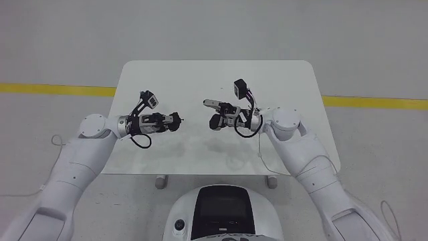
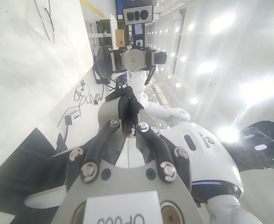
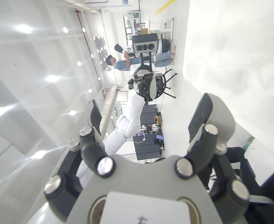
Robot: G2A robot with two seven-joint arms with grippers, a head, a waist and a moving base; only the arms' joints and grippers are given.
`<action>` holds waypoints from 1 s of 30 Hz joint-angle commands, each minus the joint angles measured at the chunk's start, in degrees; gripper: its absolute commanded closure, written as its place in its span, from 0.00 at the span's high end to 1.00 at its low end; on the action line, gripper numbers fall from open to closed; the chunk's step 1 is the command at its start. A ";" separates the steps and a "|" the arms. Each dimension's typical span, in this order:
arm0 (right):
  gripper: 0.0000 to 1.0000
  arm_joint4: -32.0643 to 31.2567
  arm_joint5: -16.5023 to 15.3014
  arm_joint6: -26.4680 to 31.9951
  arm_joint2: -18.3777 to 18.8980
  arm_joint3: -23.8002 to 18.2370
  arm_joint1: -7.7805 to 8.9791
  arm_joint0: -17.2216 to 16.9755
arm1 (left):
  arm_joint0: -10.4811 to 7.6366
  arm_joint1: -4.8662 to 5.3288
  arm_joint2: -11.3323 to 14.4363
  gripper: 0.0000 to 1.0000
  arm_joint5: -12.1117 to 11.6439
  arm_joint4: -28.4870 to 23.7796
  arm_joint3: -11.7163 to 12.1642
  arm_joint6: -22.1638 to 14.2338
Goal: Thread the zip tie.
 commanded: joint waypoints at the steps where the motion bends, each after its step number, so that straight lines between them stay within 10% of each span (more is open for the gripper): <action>1: 1.00 0.16 -0.11 -0.03 0.01 0.08 -0.02 0.01 | 0.00 0.00 0.00 0.00 0.00 0.00 0.00 0.00; 7: 1.00 -1.58 0.17 -1.85 0.01 -0.06 0.09 -0.12 | 0.00 0.00 0.00 0.00 0.00 0.00 0.00 0.00; 21: 1.00 -23.67 13.54 -6.54 1.47 -11.89 3.26 -3.84 | 0.00 0.00 0.00 0.00 0.00 0.00 0.00 0.00; 30: 1.00 -25.96 13.84 -5.75 0.86 -12.22 3.46 -3.93 | 0.00 0.00 0.00 0.00 0.00 0.00 0.00 0.00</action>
